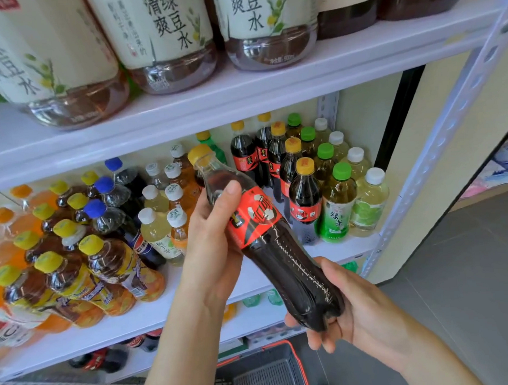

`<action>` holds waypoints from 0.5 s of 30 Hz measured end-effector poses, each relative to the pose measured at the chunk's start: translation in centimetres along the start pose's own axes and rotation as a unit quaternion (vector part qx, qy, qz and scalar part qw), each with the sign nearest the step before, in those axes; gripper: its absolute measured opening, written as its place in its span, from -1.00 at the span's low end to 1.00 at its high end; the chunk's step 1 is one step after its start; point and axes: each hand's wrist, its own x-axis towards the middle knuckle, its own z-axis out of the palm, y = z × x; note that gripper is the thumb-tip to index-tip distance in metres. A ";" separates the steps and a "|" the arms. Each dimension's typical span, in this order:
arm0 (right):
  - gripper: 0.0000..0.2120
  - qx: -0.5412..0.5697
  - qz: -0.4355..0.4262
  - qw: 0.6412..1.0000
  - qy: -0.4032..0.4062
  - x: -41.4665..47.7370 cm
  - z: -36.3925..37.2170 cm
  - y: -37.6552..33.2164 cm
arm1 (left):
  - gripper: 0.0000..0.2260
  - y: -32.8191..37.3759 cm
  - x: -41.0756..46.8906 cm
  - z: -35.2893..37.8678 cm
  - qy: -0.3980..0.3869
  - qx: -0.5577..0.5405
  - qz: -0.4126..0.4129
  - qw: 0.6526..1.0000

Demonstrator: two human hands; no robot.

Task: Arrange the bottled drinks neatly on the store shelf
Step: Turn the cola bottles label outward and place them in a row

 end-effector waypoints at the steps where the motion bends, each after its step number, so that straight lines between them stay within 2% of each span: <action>1: -0.50 -0.002 0.003 1.000 -0.002 0.1 -0.1 -0.1 | -0.37 0.0 0.0 0.0 0.006 0.000 0.002 1.000; 3: -0.46 -0.004 0.010 1.000 -0.003 0.2 -0.3 0.0 | -0.40 -0.1 0.1 0.1 0.009 0.000 0.013 1.000; 6: -0.42 -0.022 0.001 1.000 0.019 0.8 -0.3 0.3 | -0.59 0.0 0.5 -0.1 -0.011 0.011 0.045 0.999; 10: -0.56 -0.086 -0.038 0.995 0.035 1.2 -0.5 0.4 | -0.54 0.3 0.6 -0.4 -0.074 0.015 0.066 0.995; 15: -0.51 -0.173 -0.043 0.984 0.029 2.2 -0.9 0.4 | -0.60 0.3 0.7 -1.1 -0.143 0.040 0.074 0.986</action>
